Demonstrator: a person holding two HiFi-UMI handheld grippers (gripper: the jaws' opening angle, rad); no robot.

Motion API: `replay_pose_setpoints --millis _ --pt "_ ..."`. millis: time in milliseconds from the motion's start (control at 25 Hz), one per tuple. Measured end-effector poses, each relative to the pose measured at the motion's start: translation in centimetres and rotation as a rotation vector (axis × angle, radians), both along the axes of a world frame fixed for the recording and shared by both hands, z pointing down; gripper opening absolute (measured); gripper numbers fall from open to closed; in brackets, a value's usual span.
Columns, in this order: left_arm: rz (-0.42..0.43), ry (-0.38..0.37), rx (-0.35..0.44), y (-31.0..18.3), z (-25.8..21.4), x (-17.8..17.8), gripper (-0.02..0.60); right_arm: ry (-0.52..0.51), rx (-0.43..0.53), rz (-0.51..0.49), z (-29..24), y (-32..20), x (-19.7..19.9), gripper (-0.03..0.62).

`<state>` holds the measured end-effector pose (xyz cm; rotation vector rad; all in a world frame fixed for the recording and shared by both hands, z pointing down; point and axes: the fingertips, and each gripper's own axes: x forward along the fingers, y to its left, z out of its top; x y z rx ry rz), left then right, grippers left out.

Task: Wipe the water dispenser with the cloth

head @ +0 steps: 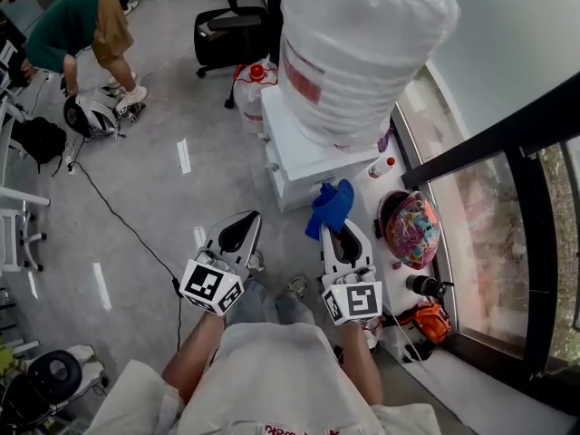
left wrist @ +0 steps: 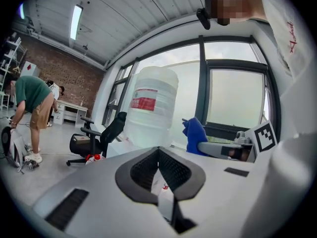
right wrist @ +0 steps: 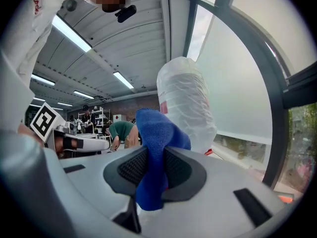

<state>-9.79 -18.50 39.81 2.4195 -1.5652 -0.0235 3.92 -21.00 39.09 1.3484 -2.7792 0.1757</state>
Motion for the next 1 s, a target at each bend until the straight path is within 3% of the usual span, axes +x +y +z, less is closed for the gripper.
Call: replay_pose_setpoints --millis 320,520,800,1000 --pt "-0.017 0.022 -0.036 0.4 5.1 0.3 0.011 0.047 -0.065 -0.039 7.4 -0.2 -0.6 0.097" --pt "0.009 0.038 -0.020 -0.5 8.4 0.2 0.011 0.064 -0.047 -0.043 12.1 -1.4 -1.8 0.097" --pt "-0.029 0.048 -0.019 -0.3 13.7 -0.2 0.011 -0.012 -0.056 -0.091 17.3 -2.1 -6.0 0.097" --pt "-0.060 0.076 -0.069 0.5 17.2 0.1 0.011 0.014 -0.050 -0.173 20.0 -2.4 -8.6 0.097"
